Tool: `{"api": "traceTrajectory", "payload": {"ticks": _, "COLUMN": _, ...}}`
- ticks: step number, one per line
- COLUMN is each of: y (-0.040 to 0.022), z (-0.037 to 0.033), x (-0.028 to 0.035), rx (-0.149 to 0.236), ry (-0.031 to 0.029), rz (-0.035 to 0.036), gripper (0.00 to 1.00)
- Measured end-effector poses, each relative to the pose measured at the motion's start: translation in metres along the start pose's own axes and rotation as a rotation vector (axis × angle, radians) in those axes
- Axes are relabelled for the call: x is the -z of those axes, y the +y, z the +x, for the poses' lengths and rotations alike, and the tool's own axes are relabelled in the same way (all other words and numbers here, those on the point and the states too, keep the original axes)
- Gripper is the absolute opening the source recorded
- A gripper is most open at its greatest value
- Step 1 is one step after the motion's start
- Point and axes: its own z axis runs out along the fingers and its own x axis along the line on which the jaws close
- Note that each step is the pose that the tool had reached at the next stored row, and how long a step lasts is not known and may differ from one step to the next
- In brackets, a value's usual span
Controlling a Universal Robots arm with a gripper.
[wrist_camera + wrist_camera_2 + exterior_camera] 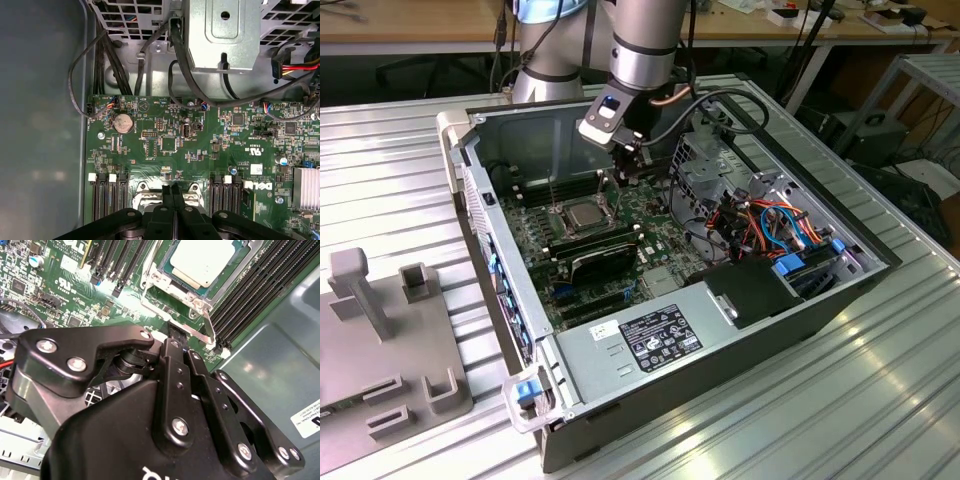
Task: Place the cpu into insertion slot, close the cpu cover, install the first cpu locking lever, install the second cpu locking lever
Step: 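Close the cpu cover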
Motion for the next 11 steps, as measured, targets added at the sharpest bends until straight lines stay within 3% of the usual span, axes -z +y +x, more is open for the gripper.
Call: {"api": "traceTrajectory", "payload": {"ticks": 11, "y": -0.0038, "z": 0.0001, "x": 0.0001, "rx": 0.000, "ry": 0.0000, "rz": 0.0000, "gripper": 0.11}}
